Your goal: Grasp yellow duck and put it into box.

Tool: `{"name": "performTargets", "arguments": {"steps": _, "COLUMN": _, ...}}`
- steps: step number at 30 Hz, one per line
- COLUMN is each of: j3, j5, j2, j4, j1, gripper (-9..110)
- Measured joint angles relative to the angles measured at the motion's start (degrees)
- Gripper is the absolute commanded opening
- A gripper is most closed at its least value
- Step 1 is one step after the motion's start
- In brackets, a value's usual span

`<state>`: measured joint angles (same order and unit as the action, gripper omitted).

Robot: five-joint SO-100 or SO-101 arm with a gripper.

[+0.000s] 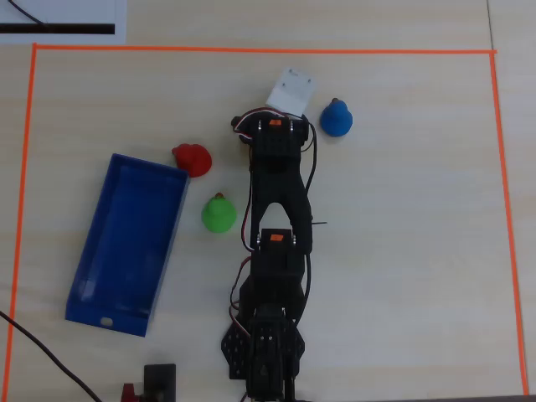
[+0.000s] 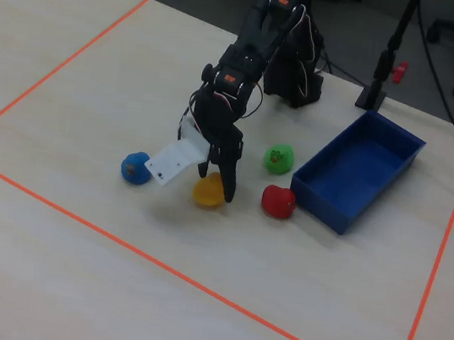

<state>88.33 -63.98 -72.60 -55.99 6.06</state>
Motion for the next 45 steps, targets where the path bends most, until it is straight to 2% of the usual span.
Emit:
{"name": "performTargets", "arguments": {"steps": 7, "j3": -1.93, "j5": 2.55, "j2": -0.26, "j4": -1.23, "j1": 0.00, "gripper": 0}}
{"name": "performTargets", "arguments": {"steps": 11, "j3": -7.73, "j5": 6.33, "j2": -8.79, "j4": -13.18, "j1": 1.14, "gripper": 0}}
{"name": "performTargets", "arguments": {"steps": 14, "j3": -16.00, "j5": 9.76, "j2": -18.81, "j4": -25.93, "j1": -1.85, "gripper": 0}}
{"name": "performTargets", "arguments": {"steps": 17, "j3": -21.97, "j5": 15.38, "j2": -27.16, "j4": -39.02, "j1": -10.46, "gripper": 0}}
{"name": "performTargets", "arguments": {"steps": 19, "j3": -21.62, "j5": 20.21, "j2": -31.55, "j4": -43.24, "j1": -18.54, "gripper": 0}}
{"name": "performTargets", "arguments": {"steps": 27, "j3": -1.76, "j5": 35.86, "j2": -31.90, "j4": -40.96, "j1": -48.34, "gripper": 0}}
{"name": "performTargets", "arguments": {"steps": 32, "j3": 2.11, "j5": 40.25, "j2": -28.30, "j4": -36.74, "j1": -55.37, "gripper": 0}}
{"name": "performTargets", "arguments": {"steps": 33, "j3": 3.16, "j5": 40.78, "j2": -28.04, "j4": -35.95, "j1": -55.37, "gripper": 5}}
{"name": "performTargets", "arguments": {"steps": 35, "j3": 6.06, "j5": 40.96, "j2": -27.69, "j4": -34.10, "j1": -56.69, "gripper": 26}}
{"name": "performTargets", "arguments": {"steps": 37, "j3": 8.96, "j5": 40.96, "j2": -27.69, "j4": -32.17, "j1": -58.36, "gripper": 37}}
{"name": "performTargets", "arguments": {"steps": 42, "j3": 12.83, "j5": 37.62, "j2": -29.71, "j4": -30.67, "j1": -57.74, "gripper": 53}}
{"name": "performTargets", "arguments": {"steps": 45, "j3": 12.04, "j5": 33.49, "j2": -33.40, "j4": -31.82, "j1": -52.38, "gripper": 51}}
